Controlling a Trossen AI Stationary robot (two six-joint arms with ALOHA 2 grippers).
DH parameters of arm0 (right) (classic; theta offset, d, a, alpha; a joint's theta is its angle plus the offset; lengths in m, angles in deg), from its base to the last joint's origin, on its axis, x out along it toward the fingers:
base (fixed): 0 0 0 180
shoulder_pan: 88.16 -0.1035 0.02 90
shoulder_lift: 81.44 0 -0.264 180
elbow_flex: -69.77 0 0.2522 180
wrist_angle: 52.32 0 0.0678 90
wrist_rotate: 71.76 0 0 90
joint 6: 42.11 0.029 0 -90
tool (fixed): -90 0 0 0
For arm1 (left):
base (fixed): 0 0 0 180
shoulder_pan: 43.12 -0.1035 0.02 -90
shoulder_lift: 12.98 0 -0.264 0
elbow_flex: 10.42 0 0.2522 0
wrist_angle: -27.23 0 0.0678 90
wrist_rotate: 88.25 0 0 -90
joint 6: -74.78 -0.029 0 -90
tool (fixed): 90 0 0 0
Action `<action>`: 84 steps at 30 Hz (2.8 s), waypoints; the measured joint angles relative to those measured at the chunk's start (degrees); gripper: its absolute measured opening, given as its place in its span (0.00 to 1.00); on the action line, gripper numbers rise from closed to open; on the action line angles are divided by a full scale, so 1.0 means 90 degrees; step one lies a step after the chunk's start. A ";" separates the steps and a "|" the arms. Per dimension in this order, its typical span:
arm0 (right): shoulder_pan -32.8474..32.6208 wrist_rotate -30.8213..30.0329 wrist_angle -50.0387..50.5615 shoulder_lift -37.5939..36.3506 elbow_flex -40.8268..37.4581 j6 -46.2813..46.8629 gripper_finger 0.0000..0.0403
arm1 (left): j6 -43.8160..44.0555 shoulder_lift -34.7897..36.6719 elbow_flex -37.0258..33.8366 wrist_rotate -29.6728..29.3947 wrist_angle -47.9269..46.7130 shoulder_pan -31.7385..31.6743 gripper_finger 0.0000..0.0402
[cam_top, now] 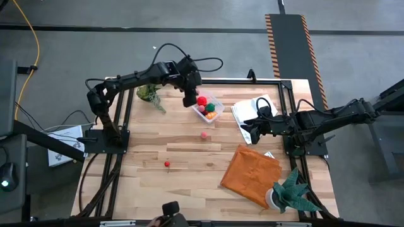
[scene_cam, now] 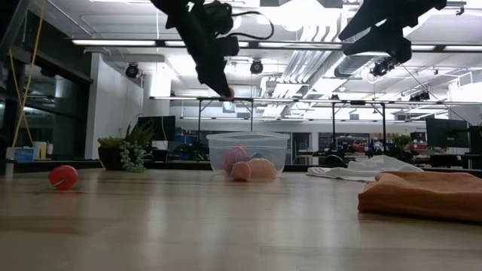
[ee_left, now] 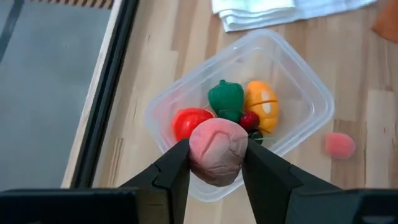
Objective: Pick and placing Produce into tupperware
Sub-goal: Put the bottom pink peach into the transparent bin, then put the red cherry into the transparent bin
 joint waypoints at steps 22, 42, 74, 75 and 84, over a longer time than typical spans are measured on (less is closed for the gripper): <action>0.0001 -0.0050 -0.0043 0.0000 0.0000 0.0274 0.36 | -0.0423 -0.0875 0.0000 0.1113 0.0513 -0.0088 0.30; 0.0000 -0.0236 -0.0026 0.0000 0.0000 0.0431 0.36 | -0.0308 -0.1455 0.0000 0.0970 0.0885 -0.0088 0.30; -0.0001 -0.0233 -0.0024 0.0000 0.0000 0.0428 0.36 | -0.0076 -0.1081 0.0000 0.0992 0.0783 -0.0087 0.29; 0.0001 -0.0233 -0.0025 0.0000 0.0000 0.0427 0.36 | -0.0078 -0.0995 0.0000 0.0994 0.0755 -0.0087 0.26; -0.0002 -0.0218 -0.0026 0.0000 0.0000 0.0360 0.36 | -0.0074 -0.0186 0.0000 0.1028 0.0173 -0.0087 0.01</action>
